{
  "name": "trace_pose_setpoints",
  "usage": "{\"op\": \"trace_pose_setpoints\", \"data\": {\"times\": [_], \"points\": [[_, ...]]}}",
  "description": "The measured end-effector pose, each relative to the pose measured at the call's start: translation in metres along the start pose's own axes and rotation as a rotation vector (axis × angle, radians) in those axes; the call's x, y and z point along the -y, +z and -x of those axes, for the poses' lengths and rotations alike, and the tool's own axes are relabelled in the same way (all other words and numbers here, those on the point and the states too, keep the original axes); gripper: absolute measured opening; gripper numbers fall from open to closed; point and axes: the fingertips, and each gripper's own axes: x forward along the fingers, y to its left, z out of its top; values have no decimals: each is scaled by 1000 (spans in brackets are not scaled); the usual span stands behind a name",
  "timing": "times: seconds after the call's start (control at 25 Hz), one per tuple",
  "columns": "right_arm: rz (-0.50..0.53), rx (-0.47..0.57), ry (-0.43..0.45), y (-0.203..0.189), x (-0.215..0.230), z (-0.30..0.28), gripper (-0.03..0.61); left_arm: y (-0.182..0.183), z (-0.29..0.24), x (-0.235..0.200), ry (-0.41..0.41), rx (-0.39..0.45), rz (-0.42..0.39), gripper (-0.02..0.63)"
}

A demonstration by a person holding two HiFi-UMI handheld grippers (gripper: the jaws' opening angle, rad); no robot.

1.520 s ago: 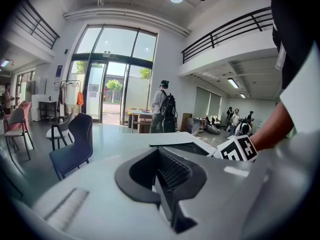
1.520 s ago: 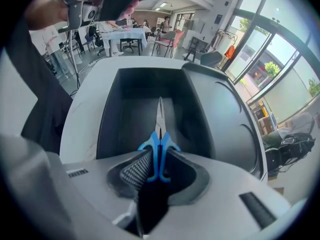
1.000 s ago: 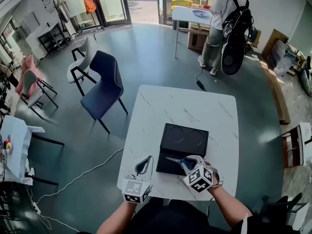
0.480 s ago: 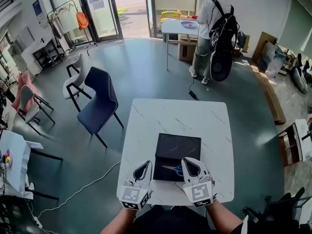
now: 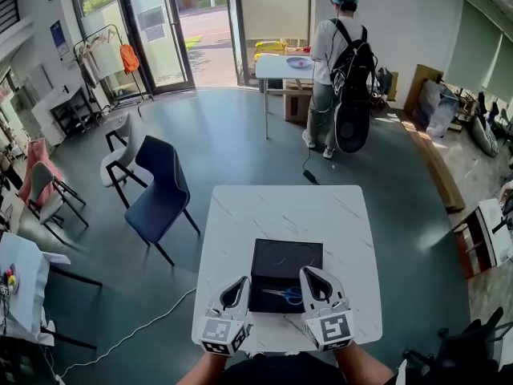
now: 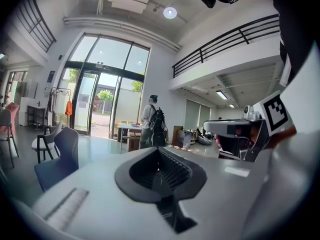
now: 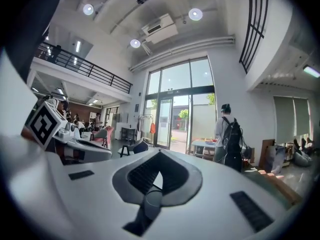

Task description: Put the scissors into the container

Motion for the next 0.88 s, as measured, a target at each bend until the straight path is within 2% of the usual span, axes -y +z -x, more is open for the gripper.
{"op": "trace_pose_setpoints", "data": {"times": [0.32, 0.88], "points": [[-7, -8, -34, 0, 14, 7, 6, 8, -6, 5, -15, 18, -23, 11], [-4, -10, -12, -2, 18, 20, 6, 4, -7, 18, -19, 16, -21, 11]]}}
